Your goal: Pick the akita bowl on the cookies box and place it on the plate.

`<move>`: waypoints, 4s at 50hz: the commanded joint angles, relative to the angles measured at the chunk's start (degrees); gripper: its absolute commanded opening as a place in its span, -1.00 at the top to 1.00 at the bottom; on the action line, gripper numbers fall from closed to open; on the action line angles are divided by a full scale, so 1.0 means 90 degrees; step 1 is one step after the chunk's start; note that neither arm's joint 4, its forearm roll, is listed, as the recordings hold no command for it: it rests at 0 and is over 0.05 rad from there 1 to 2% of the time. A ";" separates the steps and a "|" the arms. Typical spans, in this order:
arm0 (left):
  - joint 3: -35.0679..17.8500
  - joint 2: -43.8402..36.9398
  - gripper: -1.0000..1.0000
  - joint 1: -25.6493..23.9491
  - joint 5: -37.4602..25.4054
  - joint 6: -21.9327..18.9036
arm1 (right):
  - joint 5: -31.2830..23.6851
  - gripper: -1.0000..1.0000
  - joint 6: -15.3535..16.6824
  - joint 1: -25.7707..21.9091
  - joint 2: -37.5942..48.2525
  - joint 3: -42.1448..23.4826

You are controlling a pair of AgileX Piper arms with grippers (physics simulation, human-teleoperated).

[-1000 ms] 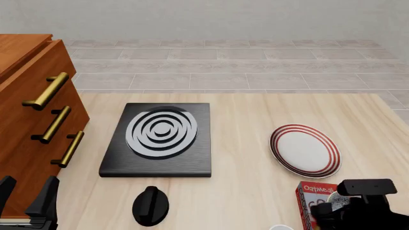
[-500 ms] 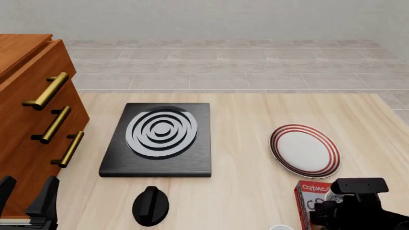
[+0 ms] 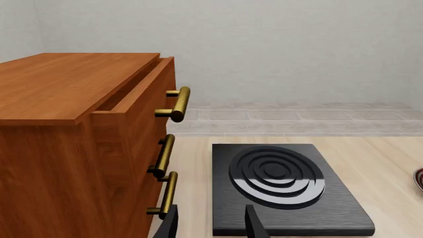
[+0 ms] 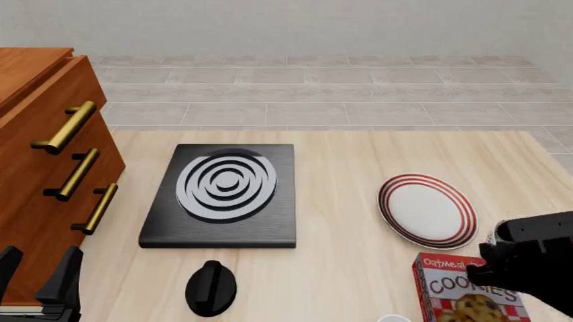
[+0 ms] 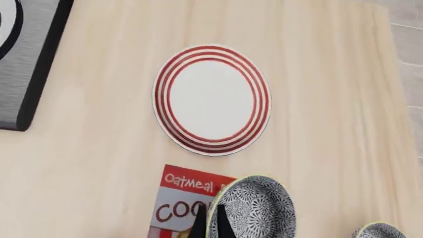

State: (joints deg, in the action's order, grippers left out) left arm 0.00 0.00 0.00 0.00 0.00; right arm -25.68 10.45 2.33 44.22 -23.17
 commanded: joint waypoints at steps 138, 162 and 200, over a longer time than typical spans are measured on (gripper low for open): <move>0.0000 0.0000 -1.00 0.0000 0.0000 0.0000 | 0.3341 1.00 0.1978 -0.0770 0.2989 -0.1173; 0.0000 0.0000 -1.00 0.0000 0.0000 0.0000 | 0.3807 1.00 0.1943 -0.0788 0.3490 -0.1040; 0.0000 0.0000 -1.00 0.0000 0.0000 0.0000 | 0.4480 1.00 0.2568 -0.0610 0.4121 -0.0872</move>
State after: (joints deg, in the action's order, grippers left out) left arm 0.00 0.00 0.00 0.00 0.00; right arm 13.03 31.78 -3.24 79.96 -30.95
